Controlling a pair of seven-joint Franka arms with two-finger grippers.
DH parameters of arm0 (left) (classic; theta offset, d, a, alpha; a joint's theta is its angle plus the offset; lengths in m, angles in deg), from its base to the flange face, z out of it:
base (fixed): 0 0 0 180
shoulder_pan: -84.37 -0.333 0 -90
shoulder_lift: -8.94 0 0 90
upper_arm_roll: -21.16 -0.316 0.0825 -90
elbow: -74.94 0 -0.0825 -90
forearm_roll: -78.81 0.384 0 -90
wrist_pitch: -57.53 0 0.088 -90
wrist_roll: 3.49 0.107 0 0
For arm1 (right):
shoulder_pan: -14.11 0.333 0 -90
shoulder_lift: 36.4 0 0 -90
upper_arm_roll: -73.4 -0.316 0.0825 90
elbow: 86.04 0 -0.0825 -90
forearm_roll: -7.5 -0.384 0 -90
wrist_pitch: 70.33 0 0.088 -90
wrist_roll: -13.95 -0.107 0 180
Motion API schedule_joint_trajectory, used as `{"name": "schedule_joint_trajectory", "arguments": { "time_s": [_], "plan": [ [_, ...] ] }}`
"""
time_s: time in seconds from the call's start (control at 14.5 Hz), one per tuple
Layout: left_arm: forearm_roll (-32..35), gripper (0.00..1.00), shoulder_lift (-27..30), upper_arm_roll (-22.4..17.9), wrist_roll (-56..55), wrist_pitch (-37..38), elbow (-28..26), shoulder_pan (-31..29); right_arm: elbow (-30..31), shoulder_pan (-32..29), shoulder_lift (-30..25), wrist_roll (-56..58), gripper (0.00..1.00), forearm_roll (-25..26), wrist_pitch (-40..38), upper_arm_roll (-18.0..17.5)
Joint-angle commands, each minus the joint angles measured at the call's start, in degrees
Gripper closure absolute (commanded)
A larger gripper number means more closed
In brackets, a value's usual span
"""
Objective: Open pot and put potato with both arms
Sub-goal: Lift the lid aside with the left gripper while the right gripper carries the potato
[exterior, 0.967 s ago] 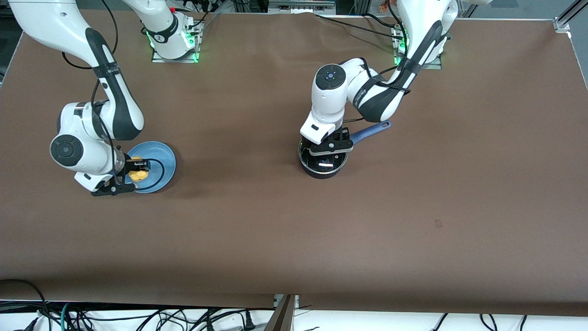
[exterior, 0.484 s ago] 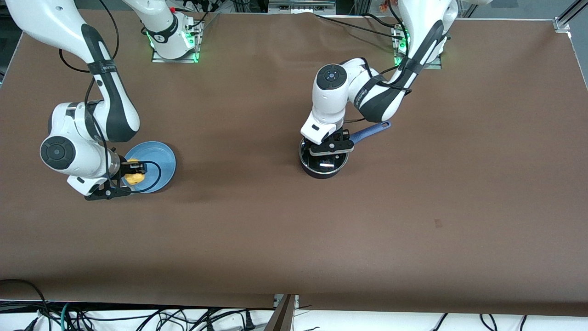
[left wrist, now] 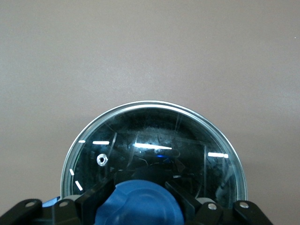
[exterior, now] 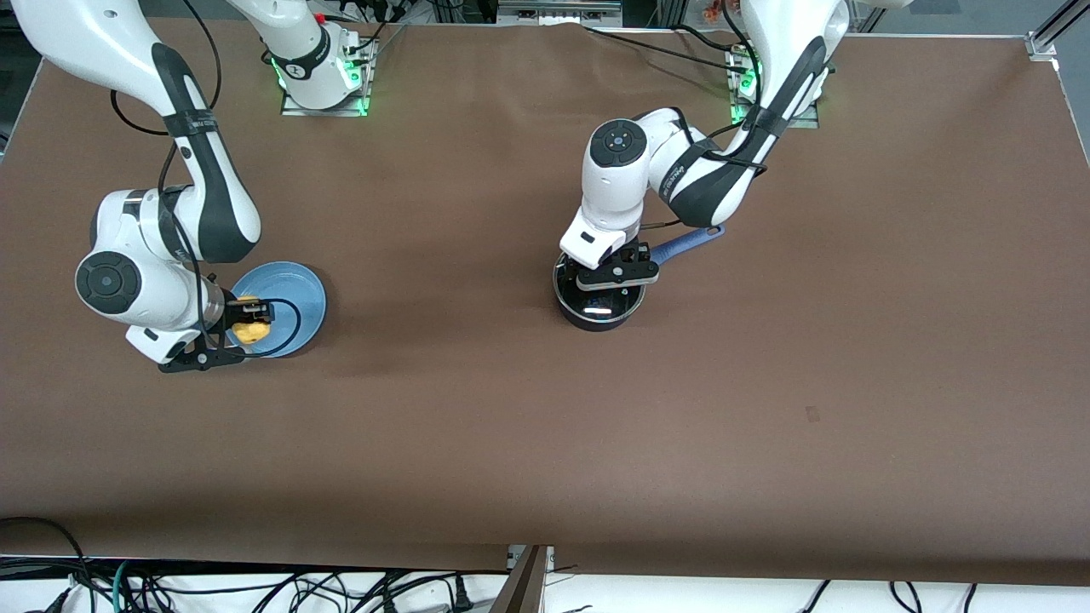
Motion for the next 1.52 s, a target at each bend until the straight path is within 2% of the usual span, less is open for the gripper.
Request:
{"name": "schedule_joint_trajectory", "arguments": {
  "time_s": [0.0, 0.35, 0.55, 0.9, 1.17, 1.45],
  "plan": [
    [0.7, 0.49, 2.6, 0.6, 1.0, 0.1, -1.0, -1.8, -2.0, -0.2, -0.5, 0.3, 0.54, -0.3, -2.2, -1.2],
    [-6.8, 0.53, 6.4, 5.1, 11.0, 3.5, -0.4, -10.1, -4.1, 0.1, -0.5, 0.1, 0.54, -5.3, -3.7, -2.8],
    [-11.4, 0.53, 10.1, 6.1, 17.8, 7.3, -0.3, -14.6, -4.4, 0.2, -0.6, -2.4, 0.54, -6.1, -3.7, -4.9],
    [-19.1, 0.53, 17.1, 6.0, 31.9, 16.0, -0.3, -22.9, -6.5, 1.1, -0.2, -23.2, 0.54, -6.1, -3.6, -14.6],
    [-22.1, 0.53, 20.2, 6.0, 41.9, 21.4, -0.4, -31.0, -11.6, 10.7, 3.2, -42.4, 0.54, -6.0, -3.1, -15.7],
    [-21.9, 0.53, 19.9, 5.8, 48.2, 21.7, -1.1, -35.9, -18.2, 18.7, 8.3, -57.3, 0.54, -5.6, -2.5, -15.6]
  ]
}}
